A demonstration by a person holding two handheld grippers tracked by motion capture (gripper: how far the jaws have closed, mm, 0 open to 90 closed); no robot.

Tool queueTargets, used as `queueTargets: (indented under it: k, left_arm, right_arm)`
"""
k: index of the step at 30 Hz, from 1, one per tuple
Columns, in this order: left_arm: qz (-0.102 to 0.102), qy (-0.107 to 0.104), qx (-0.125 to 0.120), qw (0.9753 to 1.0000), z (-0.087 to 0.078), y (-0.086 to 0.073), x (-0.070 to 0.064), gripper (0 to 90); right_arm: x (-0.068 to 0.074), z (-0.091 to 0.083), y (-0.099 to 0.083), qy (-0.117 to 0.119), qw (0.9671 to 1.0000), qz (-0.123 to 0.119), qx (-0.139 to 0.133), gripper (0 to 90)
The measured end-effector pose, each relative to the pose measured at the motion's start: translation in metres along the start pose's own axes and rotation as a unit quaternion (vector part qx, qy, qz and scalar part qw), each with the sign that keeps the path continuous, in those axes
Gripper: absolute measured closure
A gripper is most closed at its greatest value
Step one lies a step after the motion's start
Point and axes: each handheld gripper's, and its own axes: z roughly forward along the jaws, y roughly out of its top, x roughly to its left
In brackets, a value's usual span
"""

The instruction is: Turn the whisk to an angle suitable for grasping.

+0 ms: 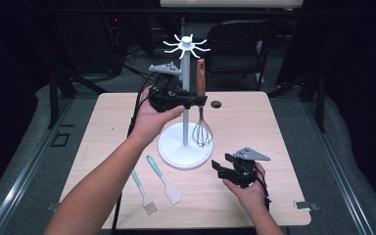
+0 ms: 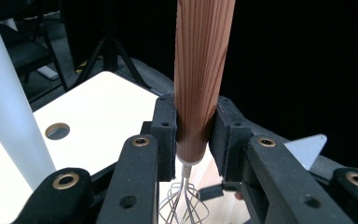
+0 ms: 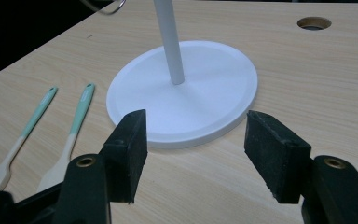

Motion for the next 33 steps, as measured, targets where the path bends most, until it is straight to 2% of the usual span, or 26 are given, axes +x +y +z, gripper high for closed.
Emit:
queueTargets:
  k: [8, 10, 19, 23, 25, 33]
  left_arm:
    - [-0.011, 0.003, -0.004, 0.9999, 0.003, 0.009, 0.009, 73.1]
    - [-0.020, 0.002, -0.008, 0.9998, 0.002, 0.008, 0.013, 73.1]
    - [-0.031, 0.018, -0.004, 0.9994, 0.003, 0.004, 0.022, 73.0]
    - [-0.035, 0.026, -0.015, 0.9989, 0.005, -0.002, 0.027, 72.1]
    - [-0.043, 0.031, -0.016, 0.9985, 0.005, -0.003, 0.029, 70.1]
    - [-0.040, 0.059, -0.011, 0.9974, 0.005, -0.011, 0.032, 56.3]
  right_arm:
    - [-0.001, 0.000, 0.000, -0.001, 1.0000, -0.002, 0.002, 39.2]
    - [0.000, 0.001, -0.001, 0.001, 1.0000, 0.000, 0.001, 39.1]
    - [0.001, 0.002, -0.001, -0.002, 1.0000, -0.006, 0.004, 39.2]
    - [0.001, 0.002, -0.002, -0.001, 1.0000, -0.004, 0.003, 39.2]
    - [0.001, 0.003, -0.002, -0.001, 1.0000, -0.002, 0.000, 39.3]
    - [0.000, 0.002, -0.002, -0.010, 0.9999, -0.009, 0.005, 39.6]
